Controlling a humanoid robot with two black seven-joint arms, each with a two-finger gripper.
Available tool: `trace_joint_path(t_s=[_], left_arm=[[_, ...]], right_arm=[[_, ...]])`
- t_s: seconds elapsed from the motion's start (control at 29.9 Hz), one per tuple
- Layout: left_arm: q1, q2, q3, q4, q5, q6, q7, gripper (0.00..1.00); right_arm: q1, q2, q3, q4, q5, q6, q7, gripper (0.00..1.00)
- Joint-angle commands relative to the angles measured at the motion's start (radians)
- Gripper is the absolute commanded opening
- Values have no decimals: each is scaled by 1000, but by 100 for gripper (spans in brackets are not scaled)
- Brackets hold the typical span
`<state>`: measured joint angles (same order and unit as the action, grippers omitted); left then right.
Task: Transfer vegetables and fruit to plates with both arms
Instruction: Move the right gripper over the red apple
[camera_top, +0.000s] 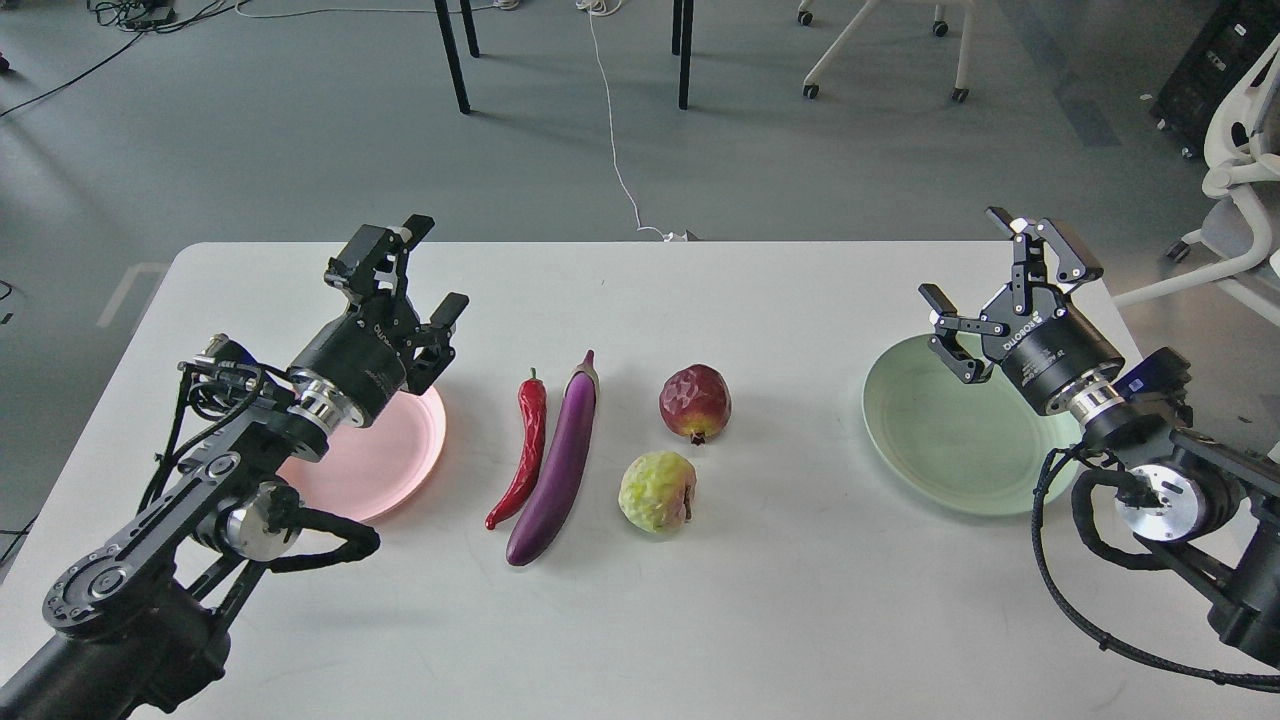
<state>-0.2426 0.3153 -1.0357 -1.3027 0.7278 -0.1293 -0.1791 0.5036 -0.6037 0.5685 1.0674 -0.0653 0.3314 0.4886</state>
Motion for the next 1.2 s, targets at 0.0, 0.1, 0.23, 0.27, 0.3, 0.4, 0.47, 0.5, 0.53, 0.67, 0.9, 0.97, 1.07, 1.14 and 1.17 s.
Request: trace_joint_path(t_s=[0.0, 0.1, 0.23, 0.27, 0.3, 0.4, 0.47, 0.5, 0.53, 0.67, 0.9, 0.97, 1.07, 1.14, 1.17], left_arm=[[20, -2, -1, -9, 4, 2, -2, 98], [17, -1, 2, -9, 4, 2, 10, 98], [11, 4, 0, -9, -10, -1, 15, 98], [8, 4, 0, -7, -16, -3, 15, 98], [9, 4, -1, -7, -24, -4, 12, 98], [3, 2, -3, -7, -28, 2, -9, 98], [0, 11, 0, -7, -25, -6, -29, 98], [0, 18, 0, -7, -27, -7, -29, 98], [0, 24, -1, -7, -33, -9, -31, 98], [0, 24, -7, -9, -34, -7, -39, 98], [2, 27, -9, -42, -36, -7, -42, 98], [2, 27, -9, -53, -36, -7, -42, 98], [2, 27, -10, -58, -36, -6, -43, 98], [2, 27, -18, -58, -34, -6, -43, 98], [2, 27, -26, -58, -34, -7, -43, 98]], right_arm=[[-22, -13, 5, 23, -11, 5, 0, 98], [-13, -34, 1, 25, -60, 6, 0, 98], [62, -65, -15, 26, -330, 9, 0, 98], [93, -77, -33, 26, -408, 15, 0, 98], [127, -87, -59, 26, -466, 21, 0, 99], [281, -120, -172, 26, -596, 52, 0, 99], [421, -146, -293, 25, -643, 78, 0, 98], [494, -149, -356, 23, -662, 90, 0, 98], [585, -149, -437, 22, -686, 104, 0, 98], [881, -93, -737, 16, -784, 138, 0, 98], [1046, 200, -1030, -116, -973, 138, 0, 98], [1046, 257, -1071, -148, -992, 138, 0, 98], [1044, 324, -1131, -184, -992, 136, 0, 98], [1040, 361, -1151, -210, -992, 135, 0, 98], [1038, 378, -1154, -225, -992, 135, 0, 98]])
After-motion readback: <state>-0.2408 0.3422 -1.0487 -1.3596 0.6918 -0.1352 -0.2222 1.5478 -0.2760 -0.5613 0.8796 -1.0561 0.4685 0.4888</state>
